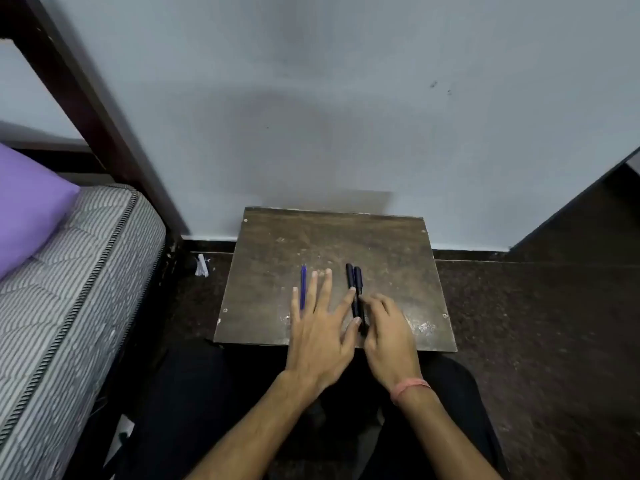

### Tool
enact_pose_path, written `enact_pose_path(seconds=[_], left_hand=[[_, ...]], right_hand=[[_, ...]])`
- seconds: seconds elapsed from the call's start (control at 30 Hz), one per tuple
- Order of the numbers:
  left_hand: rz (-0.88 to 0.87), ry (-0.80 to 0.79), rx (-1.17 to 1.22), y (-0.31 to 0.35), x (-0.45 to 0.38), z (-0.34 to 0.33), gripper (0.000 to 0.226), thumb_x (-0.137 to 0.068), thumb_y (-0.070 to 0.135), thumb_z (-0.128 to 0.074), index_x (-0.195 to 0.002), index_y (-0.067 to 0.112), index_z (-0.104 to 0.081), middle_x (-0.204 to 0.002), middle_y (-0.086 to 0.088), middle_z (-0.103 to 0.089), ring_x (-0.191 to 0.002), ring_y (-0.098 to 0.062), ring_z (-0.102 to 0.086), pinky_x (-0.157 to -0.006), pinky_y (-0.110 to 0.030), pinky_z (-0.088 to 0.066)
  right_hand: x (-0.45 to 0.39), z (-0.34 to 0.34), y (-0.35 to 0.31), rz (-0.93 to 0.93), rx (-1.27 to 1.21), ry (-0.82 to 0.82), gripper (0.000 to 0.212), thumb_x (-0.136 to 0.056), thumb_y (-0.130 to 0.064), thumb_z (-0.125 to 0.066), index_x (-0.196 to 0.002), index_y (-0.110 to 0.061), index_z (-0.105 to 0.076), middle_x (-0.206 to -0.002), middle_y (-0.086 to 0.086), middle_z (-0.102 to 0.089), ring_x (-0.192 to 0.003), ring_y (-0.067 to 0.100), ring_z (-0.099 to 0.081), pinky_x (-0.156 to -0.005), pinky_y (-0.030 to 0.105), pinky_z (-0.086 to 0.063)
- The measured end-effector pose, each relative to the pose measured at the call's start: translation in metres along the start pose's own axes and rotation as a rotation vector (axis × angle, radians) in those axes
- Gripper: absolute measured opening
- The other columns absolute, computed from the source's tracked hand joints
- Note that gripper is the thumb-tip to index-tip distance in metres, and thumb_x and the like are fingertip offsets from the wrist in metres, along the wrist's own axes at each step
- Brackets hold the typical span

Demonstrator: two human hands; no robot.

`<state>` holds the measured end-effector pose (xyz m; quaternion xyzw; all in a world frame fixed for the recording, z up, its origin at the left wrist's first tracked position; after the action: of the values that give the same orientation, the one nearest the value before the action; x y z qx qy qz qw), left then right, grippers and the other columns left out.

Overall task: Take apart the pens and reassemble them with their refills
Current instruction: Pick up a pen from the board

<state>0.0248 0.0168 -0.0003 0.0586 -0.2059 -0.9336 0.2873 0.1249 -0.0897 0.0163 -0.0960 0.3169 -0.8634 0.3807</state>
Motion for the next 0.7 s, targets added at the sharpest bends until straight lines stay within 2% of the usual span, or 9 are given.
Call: enact_pose_path(seconds=[0.13,0.27,0.43,0.57,0.7], left_hand=[[-0.015,0.032,-0.019,0.007,-0.001,-0.007,0.060,-0.118,0.051,-0.032,-0.177,0.043,-0.030,-0.192,-0.007,0.007,-0.174,-0.025,0.024,-0.141,-0.060,0.011],[-0.004,0.041,-0.055,0.005,-0.001,-0.016,0.060,-0.118,0.051,-0.028,-0.178,0.043,-0.028,-0.192,-0.006,0.009,-0.172,-0.023,0.029,-0.139,-0.057,0.017],[0.012,0.009,-0.111,0.006,-0.002,-0.020,0.062,-0.118,0.052,-0.023,-0.179,0.041,-0.026,-0.192,-0.006,0.008,-0.174,-0.026,0.025,-0.138,-0.059,0.018],[0.006,-0.012,-0.125,0.004,-0.001,-0.020,0.069,-0.114,0.060,-0.014,-0.180,0.040,-0.022,-0.191,-0.006,0.010,-0.175,-0.027,0.025,-0.135,-0.058,0.024],[0.003,-0.022,-0.123,0.006,-0.001,-0.018,0.069,-0.116,0.063,-0.024,-0.181,0.040,-0.017,-0.191,-0.005,0.013,-0.175,-0.027,0.024,-0.137,-0.059,0.022]], right_hand=[[-0.003,0.000,0.005,-0.002,0.053,-0.020,0.039,-0.098,-0.003,-0.063,-0.134,-0.013,-0.074,-0.135,-0.001,-0.068,-0.122,0.023,-0.063,-0.106,0.042,-0.052],[-0.006,0.002,0.008,-0.021,0.053,0.000,0.034,-0.099,-0.007,-0.062,-0.129,-0.017,-0.075,-0.128,-0.007,-0.068,-0.119,0.015,-0.059,-0.103,0.036,-0.052],[-0.009,0.003,0.007,-0.036,0.141,0.023,0.020,-0.101,-0.018,-0.064,-0.115,-0.020,-0.078,-0.116,-0.007,-0.070,-0.107,0.017,-0.059,-0.094,0.037,-0.052],[-0.009,0.008,0.012,-0.128,0.178,0.064,0.014,-0.104,-0.020,-0.065,-0.105,-0.020,-0.079,-0.107,-0.007,-0.069,-0.104,0.018,-0.062,-0.087,0.035,-0.054],[-0.006,0.017,0.021,-0.216,0.135,0.092,0.014,-0.101,-0.014,-0.068,-0.100,-0.022,-0.079,-0.099,-0.008,-0.071,-0.096,0.016,-0.069,-0.087,0.036,-0.057]])
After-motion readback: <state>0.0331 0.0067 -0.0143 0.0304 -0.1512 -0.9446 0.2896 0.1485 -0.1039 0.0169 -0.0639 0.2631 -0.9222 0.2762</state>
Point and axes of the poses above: each hand's wrist, its own x-axis away from the middle knuckle, its own z-axis out of the back of the hand, y = z × x, the point moved 3 cm from there along -x, towards the middle knuckle
